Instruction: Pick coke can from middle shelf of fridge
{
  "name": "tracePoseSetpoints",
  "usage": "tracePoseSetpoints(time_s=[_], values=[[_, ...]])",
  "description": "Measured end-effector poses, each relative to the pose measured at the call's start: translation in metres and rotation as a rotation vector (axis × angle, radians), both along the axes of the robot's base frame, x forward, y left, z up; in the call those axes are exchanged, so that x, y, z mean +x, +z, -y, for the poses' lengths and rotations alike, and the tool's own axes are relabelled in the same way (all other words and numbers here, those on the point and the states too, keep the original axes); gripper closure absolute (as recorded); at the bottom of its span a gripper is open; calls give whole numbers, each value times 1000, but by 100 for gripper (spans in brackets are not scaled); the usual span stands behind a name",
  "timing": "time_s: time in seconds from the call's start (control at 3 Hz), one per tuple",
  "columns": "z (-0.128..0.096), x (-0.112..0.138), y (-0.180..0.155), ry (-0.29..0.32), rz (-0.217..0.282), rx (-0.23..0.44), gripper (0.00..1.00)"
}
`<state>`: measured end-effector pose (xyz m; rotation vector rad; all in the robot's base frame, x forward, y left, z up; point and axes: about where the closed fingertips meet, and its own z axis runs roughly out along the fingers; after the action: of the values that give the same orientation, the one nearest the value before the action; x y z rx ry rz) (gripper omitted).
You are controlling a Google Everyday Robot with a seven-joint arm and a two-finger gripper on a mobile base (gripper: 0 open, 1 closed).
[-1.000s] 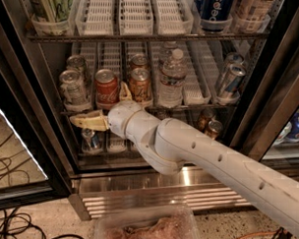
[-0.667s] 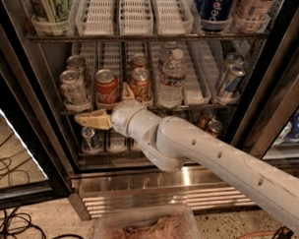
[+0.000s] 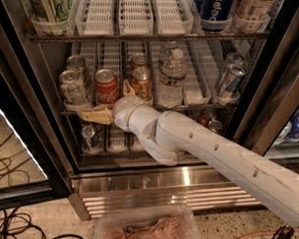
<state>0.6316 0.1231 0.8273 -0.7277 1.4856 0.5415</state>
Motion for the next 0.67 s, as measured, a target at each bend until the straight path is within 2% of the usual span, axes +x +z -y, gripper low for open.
tracePoseSetpoints(time_s=[0.33,0.67], values=[[-7,9,8,6,18,7,0],[-12,14,10,18,26,9,19]])
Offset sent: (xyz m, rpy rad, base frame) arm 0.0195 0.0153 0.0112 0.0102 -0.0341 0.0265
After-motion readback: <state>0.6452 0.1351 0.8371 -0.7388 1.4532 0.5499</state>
